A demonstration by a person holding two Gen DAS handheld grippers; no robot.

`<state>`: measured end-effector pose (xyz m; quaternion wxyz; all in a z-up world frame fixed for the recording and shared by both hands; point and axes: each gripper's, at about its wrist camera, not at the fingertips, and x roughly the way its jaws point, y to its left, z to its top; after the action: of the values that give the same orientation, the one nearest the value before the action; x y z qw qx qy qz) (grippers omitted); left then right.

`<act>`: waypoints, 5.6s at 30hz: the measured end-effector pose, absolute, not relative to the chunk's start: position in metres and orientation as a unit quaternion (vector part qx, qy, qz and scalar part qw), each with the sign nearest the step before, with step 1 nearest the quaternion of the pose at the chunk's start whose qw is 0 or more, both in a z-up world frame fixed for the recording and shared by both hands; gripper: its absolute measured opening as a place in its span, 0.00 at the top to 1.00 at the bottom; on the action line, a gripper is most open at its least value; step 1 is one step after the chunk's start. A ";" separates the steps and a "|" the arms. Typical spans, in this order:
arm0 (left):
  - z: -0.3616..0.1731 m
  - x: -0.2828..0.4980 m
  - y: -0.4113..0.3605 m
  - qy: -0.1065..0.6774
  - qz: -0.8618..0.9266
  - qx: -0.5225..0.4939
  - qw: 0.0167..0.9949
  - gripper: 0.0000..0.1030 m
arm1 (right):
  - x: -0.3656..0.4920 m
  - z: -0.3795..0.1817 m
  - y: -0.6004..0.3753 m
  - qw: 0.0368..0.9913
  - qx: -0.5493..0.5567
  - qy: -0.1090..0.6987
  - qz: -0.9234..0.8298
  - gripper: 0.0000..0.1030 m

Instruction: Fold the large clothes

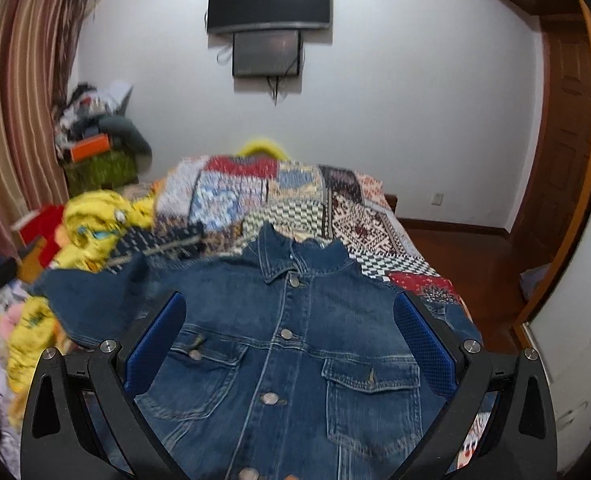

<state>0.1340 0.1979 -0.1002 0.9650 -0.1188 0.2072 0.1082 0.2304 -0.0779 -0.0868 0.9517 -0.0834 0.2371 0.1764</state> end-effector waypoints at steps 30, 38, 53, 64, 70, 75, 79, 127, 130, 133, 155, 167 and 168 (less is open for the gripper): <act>-0.291 0.195 0.425 0.400 0.218 -0.314 0.833 0.60 | 0.339 -0.177 -0.061 0.884 -0.111 0.426 0.159 0.00; -0.258 0.204 0.415 0.403 0.233 -0.269 0.843 0.89 | 0.340 -0.174 -0.060 0.878 -0.121 0.435 0.160 0.00; -0.076 0.256 0.318 0.235 0.187 -0.144 0.943 0.96 | 0.335 -0.139 -0.099 0.889 -0.126 0.408 0.165 0.00; -0.069 0.320 0.156 0.249 0.045 -0.083 0.964 0.96 | 0.330 -0.124 -0.146 0.902 -0.113 0.384 0.160 0.00; -0.116 0.347 0.072 0.318 -0.026 -0.031 0.947 0.96 | 0.331 -0.133 -0.175 0.901 -0.100 0.398 0.143 0.00; -0.166 0.357 0.014 0.391 -0.074 -0.008 0.917 0.96 | 0.329 -0.143 -0.192 0.896 -0.105 0.411 0.134 0.00; -0.198 0.358 -0.013 0.442 -0.107 0.003 0.891 0.96 | 0.325 -0.148 -0.199 0.893 -0.113 0.416 0.131 0.00; -0.219 0.244 0.222 0.459 0.092 -0.057 0.882 0.36 | 0.342 -0.218 0.050 0.792 -0.275 0.455 0.300 0.35; -0.217 0.249 0.218 0.457 0.088 -0.055 0.883 0.36 | 0.345 -0.218 0.048 0.788 -0.262 0.459 0.315 0.60; -0.213 0.252 0.215 0.454 0.084 -0.055 0.885 0.36 | 0.343 -0.214 0.049 0.789 -0.258 0.453 0.324 0.79; -0.188 0.298 0.131 0.434 0.032 -0.019 0.900 0.36 | 0.359 -0.118 -0.128 0.893 -0.056 0.381 0.235 0.87; -0.243 0.306 0.114 0.489 0.024 -0.015 0.872 0.33 | 0.367 -0.188 -0.197 0.863 -0.008 0.471 0.184 0.91; -0.243 0.305 0.114 0.489 0.024 -0.014 0.872 0.31 | 0.367 -0.193 -0.198 0.860 -0.011 0.476 0.181 0.91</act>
<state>0.3052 0.1141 -0.2434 0.8717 -0.0137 0.4892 0.0242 0.3668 -0.1983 -0.1932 0.8604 -0.0110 0.4761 0.1814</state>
